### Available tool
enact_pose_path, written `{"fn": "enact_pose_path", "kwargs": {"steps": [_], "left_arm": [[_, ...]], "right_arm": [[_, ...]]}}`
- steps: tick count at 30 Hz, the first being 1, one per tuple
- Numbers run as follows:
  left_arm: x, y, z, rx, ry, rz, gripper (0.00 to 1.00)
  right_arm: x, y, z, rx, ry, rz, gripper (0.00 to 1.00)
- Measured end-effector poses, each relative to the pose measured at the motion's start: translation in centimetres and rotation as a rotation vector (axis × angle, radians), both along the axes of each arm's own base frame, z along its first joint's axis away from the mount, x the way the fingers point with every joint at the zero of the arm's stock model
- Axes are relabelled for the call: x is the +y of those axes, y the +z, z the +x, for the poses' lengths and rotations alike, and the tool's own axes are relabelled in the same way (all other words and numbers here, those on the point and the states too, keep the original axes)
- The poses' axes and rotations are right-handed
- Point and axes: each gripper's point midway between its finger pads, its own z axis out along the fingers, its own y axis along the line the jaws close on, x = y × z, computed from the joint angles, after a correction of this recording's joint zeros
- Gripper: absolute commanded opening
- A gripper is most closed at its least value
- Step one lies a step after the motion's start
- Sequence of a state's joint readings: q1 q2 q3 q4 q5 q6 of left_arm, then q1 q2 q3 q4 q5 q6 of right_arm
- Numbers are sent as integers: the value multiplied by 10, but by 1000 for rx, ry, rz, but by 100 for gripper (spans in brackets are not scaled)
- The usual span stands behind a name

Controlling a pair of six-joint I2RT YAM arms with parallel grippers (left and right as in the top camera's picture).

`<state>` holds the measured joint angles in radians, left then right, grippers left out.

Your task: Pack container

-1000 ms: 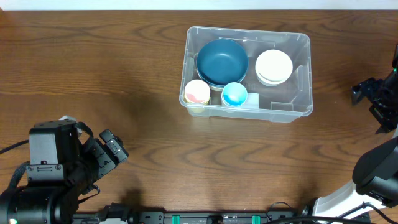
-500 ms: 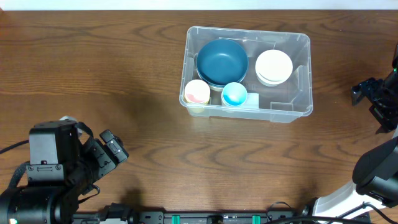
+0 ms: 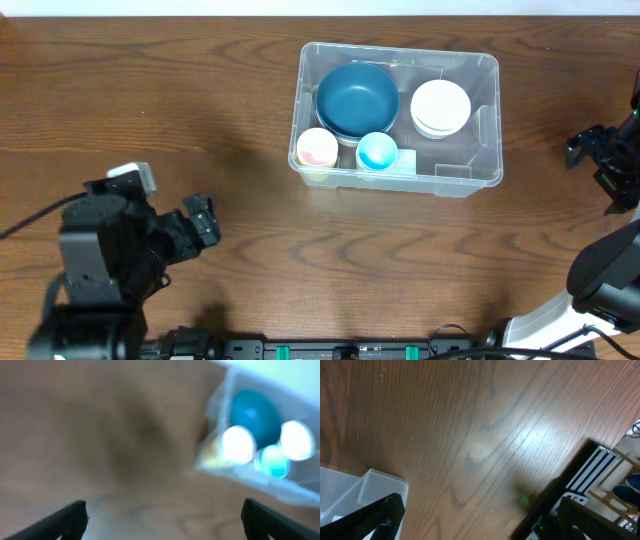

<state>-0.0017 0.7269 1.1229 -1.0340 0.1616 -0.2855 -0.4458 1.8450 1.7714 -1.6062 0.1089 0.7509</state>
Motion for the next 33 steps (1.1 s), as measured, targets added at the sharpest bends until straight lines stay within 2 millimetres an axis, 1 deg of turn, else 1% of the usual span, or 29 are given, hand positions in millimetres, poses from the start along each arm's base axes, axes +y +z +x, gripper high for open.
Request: {"fn": "enact_pose_path", "kwargs": {"steps": [5, 8, 15, 18, 25, 27, 29, 31, 33], "left_arm": [[-18, -12, 9, -245, -102, -43, 98], [-26, -21, 10, -358, -147, -58, 98], [-32, -33, 9, -553, -187, -59, 98], [-33, -40, 12, -588, -194, -55, 98], [-33, -66, 22, -583, -192, -54, 98], [-33, -76, 23, -567, -192, -56, 98], [-33, -82, 23, -561, -191, -56, 98], [-33, -83, 22, -574, -192, -55, 98], [-32, -80, 19, -605, -192, -52, 98]], "right_arm": [[0, 0, 0, 1, 0, 0, 99], [0, 0, 0, 1, 0, 0, 99], [0, 0, 0, 1, 0, 0, 99], [0, 0, 0, 1, 0, 0, 99], [0, 0, 0, 1, 0, 0, 99], [0, 0, 0, 1, 0, 0, 99], [0, 0, 0, 1, 0, 0, 99], [0, 0, 0, 1, 0, 0, 99], [0, 0, 0, 1, 0, 0, 99]]}}
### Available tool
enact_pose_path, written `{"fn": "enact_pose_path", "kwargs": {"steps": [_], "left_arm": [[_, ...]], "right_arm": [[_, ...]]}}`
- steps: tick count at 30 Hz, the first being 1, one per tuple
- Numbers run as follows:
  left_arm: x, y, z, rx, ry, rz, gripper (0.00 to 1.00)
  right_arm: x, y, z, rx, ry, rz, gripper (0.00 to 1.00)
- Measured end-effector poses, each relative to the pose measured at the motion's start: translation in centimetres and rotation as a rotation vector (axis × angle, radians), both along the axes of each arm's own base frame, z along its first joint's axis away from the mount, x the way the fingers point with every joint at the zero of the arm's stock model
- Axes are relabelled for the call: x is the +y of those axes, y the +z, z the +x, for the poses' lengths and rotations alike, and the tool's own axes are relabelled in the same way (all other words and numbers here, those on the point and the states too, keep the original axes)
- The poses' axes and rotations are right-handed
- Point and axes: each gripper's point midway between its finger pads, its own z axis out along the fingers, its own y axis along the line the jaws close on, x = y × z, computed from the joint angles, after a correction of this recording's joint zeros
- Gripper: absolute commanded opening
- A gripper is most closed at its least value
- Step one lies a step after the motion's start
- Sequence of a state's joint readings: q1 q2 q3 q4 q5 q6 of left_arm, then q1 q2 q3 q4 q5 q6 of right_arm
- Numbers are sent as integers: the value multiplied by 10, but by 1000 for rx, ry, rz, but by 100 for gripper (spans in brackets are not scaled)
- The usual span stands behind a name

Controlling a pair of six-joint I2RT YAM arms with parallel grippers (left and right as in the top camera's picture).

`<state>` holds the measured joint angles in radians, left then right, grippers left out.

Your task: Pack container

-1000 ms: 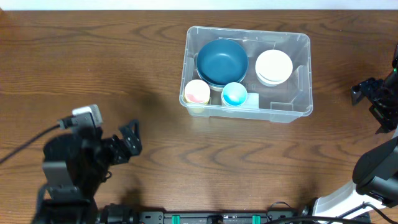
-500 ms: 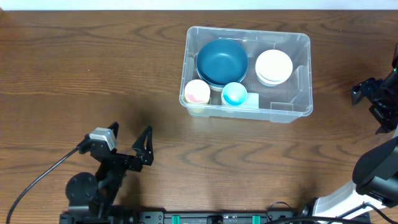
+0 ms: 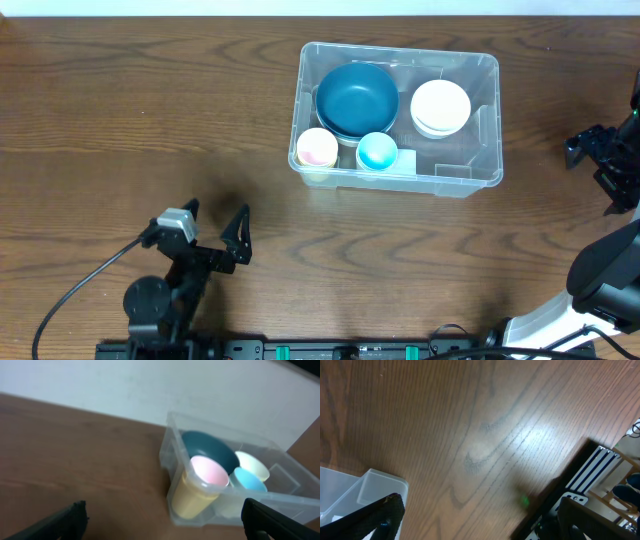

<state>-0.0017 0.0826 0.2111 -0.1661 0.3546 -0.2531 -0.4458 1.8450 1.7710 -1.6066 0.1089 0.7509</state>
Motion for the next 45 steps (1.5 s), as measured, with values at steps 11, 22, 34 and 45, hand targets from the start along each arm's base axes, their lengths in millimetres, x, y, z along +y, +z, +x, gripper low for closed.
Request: {"fn": "enact_pose_path", "kwargs": {"steps": [11, 22, 34, 45], "left_arm": [[0, 16, -3, -107, 1, 18, 98], [0, -13, 9, -168, -4, 110, 98], [0, -37, 10, -103, -11, 146, 98], [1, -37, 10, -90, -9, 146, 98]], "right_arm": [[0, 0, 0, 0, 0, 0, 99], [0, 0, 0, 0, 0, 0, 99], [0, 0, 0, 0, 0, 0, 99], [0, 0, 0, 0, 0, 0, 99]]}}
